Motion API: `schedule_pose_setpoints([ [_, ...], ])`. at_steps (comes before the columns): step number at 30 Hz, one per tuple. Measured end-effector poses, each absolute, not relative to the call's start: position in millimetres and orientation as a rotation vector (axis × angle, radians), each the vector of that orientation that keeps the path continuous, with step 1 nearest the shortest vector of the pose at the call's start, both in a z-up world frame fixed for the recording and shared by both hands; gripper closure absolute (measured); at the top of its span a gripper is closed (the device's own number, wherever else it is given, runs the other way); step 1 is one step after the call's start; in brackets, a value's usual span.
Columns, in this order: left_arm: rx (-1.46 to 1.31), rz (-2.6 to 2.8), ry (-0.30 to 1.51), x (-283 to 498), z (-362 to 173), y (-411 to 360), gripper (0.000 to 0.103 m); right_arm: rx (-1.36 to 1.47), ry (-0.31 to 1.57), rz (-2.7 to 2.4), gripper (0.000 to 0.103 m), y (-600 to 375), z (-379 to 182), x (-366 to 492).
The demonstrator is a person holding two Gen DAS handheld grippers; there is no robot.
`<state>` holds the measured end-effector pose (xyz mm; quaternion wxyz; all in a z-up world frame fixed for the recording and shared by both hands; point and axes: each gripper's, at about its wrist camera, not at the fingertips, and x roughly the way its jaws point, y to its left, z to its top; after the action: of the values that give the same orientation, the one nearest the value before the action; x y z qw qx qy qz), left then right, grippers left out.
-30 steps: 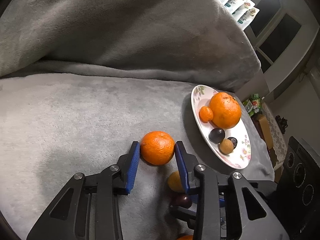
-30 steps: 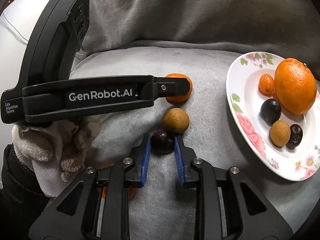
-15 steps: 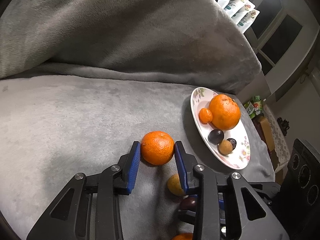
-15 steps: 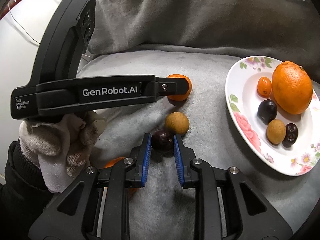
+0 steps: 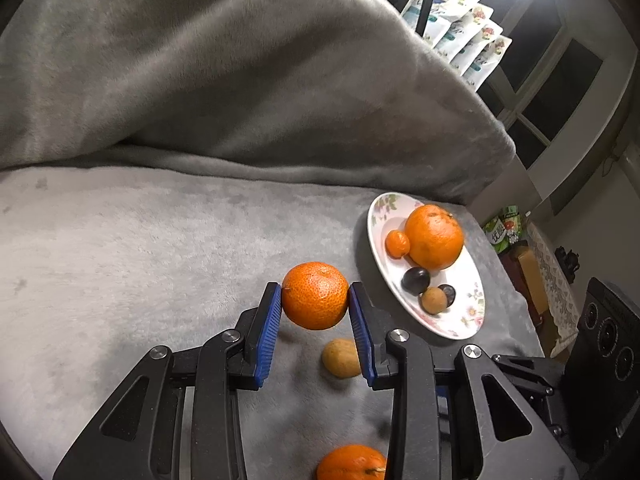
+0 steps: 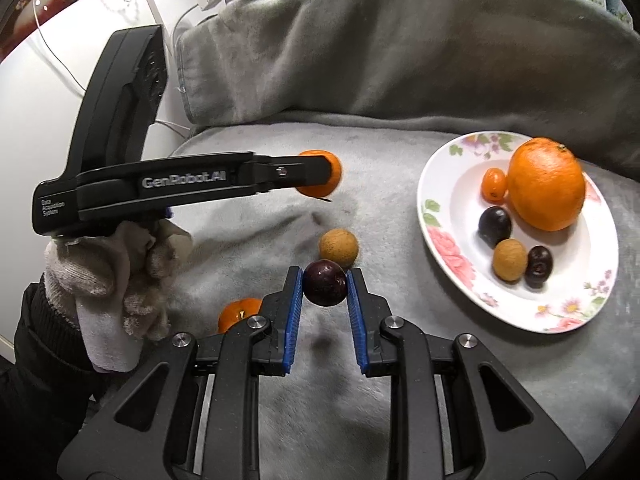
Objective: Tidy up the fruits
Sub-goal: 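Carry the plum and mandarin over the plate with both tools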
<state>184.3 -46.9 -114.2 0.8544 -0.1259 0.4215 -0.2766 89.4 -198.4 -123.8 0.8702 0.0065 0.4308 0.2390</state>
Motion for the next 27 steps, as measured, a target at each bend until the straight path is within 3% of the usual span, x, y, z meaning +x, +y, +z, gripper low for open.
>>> schedule_pose_setpoints([
  [27,-0.180,-0.636,0.783,154,-71,-91,0.070,0.052,0.783,0.343,0.080,-292,-86,81],
])
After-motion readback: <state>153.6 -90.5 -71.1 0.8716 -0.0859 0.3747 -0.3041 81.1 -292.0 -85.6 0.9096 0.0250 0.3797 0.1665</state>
